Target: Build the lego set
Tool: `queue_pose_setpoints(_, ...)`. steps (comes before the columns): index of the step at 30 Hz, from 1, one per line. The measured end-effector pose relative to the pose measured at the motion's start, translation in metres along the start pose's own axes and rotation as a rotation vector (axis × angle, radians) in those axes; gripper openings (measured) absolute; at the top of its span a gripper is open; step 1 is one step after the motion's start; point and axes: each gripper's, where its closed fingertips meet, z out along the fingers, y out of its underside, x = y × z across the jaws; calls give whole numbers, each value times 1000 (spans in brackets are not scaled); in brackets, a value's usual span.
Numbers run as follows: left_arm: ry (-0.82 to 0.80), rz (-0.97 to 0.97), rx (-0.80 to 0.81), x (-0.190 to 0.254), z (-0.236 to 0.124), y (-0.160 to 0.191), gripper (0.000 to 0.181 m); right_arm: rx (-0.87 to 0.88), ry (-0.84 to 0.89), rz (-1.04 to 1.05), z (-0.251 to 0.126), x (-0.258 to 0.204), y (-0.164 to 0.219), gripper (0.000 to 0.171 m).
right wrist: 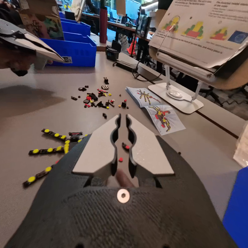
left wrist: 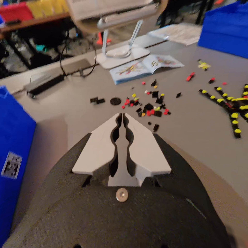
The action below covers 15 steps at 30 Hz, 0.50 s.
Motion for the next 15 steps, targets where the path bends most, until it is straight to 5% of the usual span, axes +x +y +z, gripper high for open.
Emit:
queue_pose_setpoints(2,65,3,41,3,14,-19,11,-6,-6,19,14,19,-2,32)
queue_pose_setpoints(4,191,14,10,11,37,-37,30,-19,-13,70,35,39,-8,76)
queue_pose_setpoints(6,317,37,-23,22,69,-58,64,-56,-36,113,62,57,-7,97)
queue_pose_setpoints(7,388,38,-48,30,86,-68,86,-99,-27,113,78,68,0,103)
queue_pose_setpoints(9,466,57,-142,37,127,-74,101,-206,8,64,107,93,20,94)
queue_pose_setpoints(15,365,179,-363,27,241,-42,102,-394,-62,126,171,103,65,88)
